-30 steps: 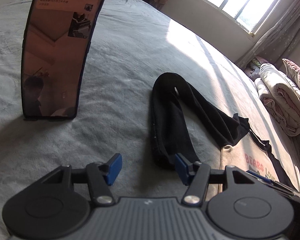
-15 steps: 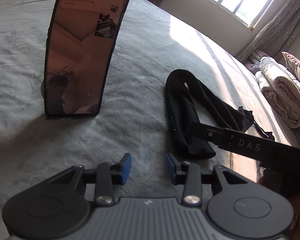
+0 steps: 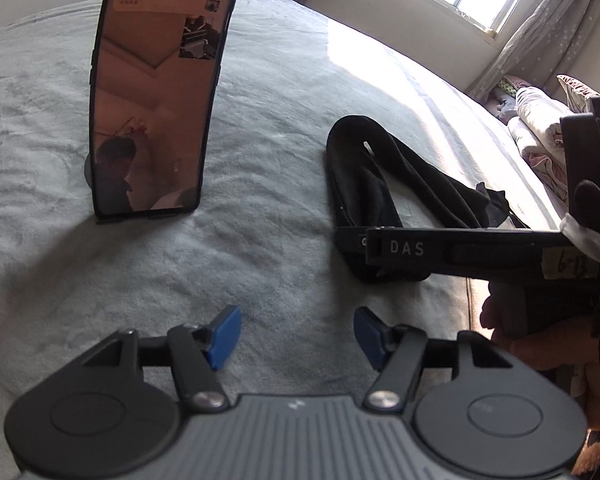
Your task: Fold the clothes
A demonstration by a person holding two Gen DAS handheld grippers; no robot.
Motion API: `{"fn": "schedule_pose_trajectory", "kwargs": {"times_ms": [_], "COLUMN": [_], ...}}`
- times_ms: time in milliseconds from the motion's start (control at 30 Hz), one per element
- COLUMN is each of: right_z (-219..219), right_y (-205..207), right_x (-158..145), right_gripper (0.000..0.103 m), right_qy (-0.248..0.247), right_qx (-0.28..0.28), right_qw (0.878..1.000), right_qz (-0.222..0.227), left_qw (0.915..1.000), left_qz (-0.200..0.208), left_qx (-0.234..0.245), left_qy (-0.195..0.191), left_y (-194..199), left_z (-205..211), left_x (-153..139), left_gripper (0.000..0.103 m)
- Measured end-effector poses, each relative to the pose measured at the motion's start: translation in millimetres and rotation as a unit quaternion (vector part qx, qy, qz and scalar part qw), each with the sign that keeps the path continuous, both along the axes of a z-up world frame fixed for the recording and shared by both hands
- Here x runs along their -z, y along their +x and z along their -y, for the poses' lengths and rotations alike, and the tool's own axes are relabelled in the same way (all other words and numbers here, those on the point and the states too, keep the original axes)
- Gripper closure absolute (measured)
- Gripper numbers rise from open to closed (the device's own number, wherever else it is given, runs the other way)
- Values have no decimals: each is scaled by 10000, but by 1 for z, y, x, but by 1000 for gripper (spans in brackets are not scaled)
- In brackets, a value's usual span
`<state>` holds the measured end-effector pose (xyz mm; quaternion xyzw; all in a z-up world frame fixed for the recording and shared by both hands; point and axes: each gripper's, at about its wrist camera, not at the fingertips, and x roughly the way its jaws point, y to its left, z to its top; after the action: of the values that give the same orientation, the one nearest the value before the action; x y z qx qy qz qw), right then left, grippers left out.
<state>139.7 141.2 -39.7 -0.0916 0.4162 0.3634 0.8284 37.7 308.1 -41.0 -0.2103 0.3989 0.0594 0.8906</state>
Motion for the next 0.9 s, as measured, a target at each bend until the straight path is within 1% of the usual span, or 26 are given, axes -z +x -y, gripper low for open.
{"fn": "schedule_pose_trajectory", "kwargs": {"times_ms": [33,67,133,200,300,367,433,533,567,600,633,700,733,767,833,900], "right_z": [1,3,8,11,12,13,15,23,26,28,35,51,61,71,86,91], "right_y": [2,5,12,19,25,29,36,46,49,52,56,62,65,68,76,84], "right_x": [-2,-4,-8,-14,-19,-23,-26,-34,-37,-39,-40,-37,-35,-33,-29,-25], "right_gripper": [80,85,87,87,89,89,89,89,86,86,83,65,51,50,50,50], "right_qy": [22,113,330,656,1133,1532,1949,2303,2412,2520,2618,2803,2848,2876,2768,2478], "right_qx": [18,73,177,230,263,261,226,116,78,39,95,322,490,660,939,1064], "right_qw": [10000,9999,9989,9964,9911,9854,9772,9694,9667,9639,9613,9560,9547,9537,9556,9629], "right_qz": [-12,-95,-287,-476,-642,-691,-805,-842,-849,-857,-851,-806,-707,-588,-374,-98], "left_qw": [10000,10000,10000,10000,10000,9999,9999,9996,9995,9994,9993,9990,9988,9988,9985,9980], "left_qz": [-3,-7,-15,-23,-39,-54,-56,-55,-53,-21,10,105,165,198,245,275], "left_qx": [6,12,26,38,-28,-80,-108,-180,-210,-272,-334,-426,-455,-448,-483,-563], "left_qy": [11,23,41,58,13,34,112,212,239,205,171,86,37,7,-10,14], "left_y": [0,1,1,2,6,9,12,19,21,25,28,34,37,40,46,50], "left_z": [1,2,3,3,2,2,6,11,12,13,13,15,17,20,25,29], "left_x": [0,0,0,0,1,1,0,0,0,-1,-1,-2,-2,-2,-1,-2], "left_gripper": [36,36,35,34,33,33,32,31,31,31,31,31,31,31,32,34]}}
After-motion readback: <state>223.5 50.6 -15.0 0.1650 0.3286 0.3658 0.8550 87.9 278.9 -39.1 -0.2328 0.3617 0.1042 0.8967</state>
